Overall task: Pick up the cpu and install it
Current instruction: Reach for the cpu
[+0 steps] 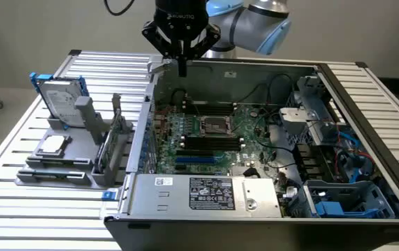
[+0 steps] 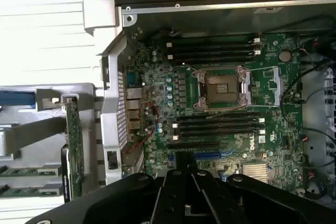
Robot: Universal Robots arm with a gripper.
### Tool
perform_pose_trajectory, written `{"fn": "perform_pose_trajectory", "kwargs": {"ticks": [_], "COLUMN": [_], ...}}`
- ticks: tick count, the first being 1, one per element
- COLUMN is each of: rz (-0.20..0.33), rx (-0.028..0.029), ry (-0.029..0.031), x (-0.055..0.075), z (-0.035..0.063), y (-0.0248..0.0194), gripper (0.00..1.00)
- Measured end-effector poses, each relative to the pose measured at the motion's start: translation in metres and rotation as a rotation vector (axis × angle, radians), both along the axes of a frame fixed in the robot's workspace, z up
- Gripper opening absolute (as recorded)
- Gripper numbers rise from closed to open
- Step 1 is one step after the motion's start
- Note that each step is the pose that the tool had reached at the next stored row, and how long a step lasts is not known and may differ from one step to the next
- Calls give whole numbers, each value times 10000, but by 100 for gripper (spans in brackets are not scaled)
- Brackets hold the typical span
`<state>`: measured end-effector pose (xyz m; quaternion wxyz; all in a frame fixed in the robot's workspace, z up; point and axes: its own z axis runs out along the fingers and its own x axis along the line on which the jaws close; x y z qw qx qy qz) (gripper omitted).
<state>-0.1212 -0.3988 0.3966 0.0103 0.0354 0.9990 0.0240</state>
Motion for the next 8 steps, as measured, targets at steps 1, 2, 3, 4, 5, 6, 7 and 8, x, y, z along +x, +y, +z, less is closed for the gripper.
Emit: {"fn": "perform_pose_trajectory", "kwargs": {"ticks": [1, 2, 3, 4, 5, 6, 7, 8], "rz": [0, 0, 0, 0, 0, 0, 0, 0], "rx": [0, 0, 0, 0, 0, 1, 0, 0], "ry": [0, 0, 0, 0, 0, 0, 0, 0], "x": [0, 0, 0, 0, 0, 0, 0, 0], "z": [0, 0, 0, 0, 0, 0, 0, 0], "y": [0, 0, 0, 0, 0, 0, 0, 0], "gripper": [11, 11, 11, 11, 11, 11, 11, 11]}}
